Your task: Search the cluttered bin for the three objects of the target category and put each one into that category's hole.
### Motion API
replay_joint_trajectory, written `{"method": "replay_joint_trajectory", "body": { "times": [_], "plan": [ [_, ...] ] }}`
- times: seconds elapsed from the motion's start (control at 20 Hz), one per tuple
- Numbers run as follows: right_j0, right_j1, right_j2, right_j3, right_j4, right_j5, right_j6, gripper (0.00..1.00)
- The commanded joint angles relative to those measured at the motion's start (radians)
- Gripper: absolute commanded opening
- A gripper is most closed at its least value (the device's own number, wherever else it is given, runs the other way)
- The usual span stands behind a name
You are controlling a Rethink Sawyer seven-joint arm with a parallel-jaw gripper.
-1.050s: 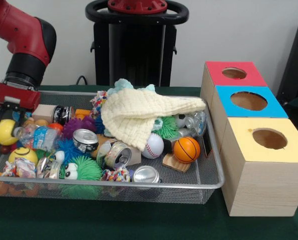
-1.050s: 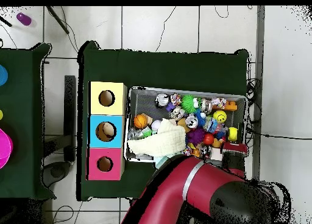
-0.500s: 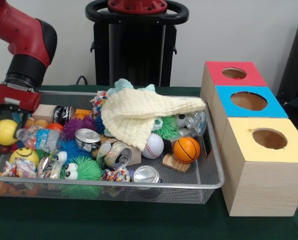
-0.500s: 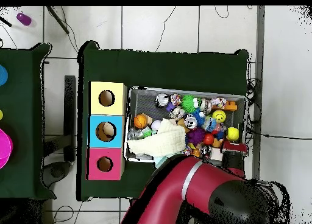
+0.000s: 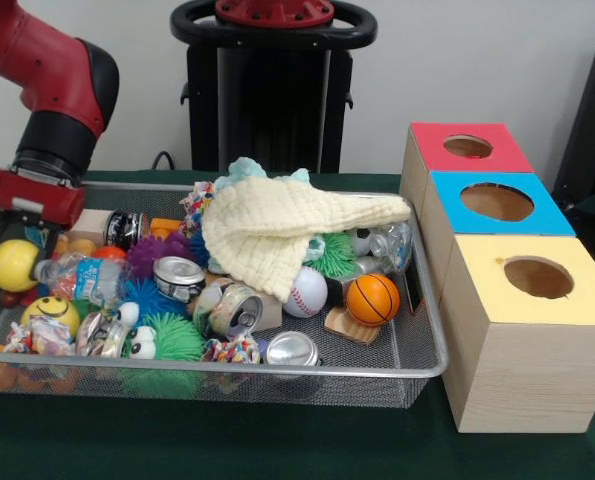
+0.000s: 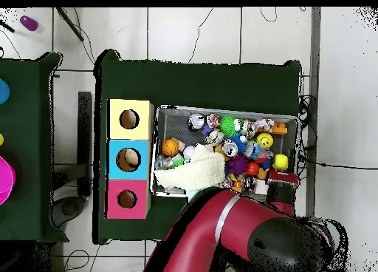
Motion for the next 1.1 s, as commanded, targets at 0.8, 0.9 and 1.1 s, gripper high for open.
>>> {"method": "replay_joint_trajectory", "body": {
  "times": [0.8,0.9,1.1],
  "plan": [
    [0.146,-0.435,0.205,0.232,-0.151,0.803,0.165,1.0],
    [0.147,-0.43,0.205,0.233,-0.14,0.794,0.155,1.0],
    [0.142,-0.425,0.207,0.235,-0.128,0.773,0.145,1.0]
  ]
}}
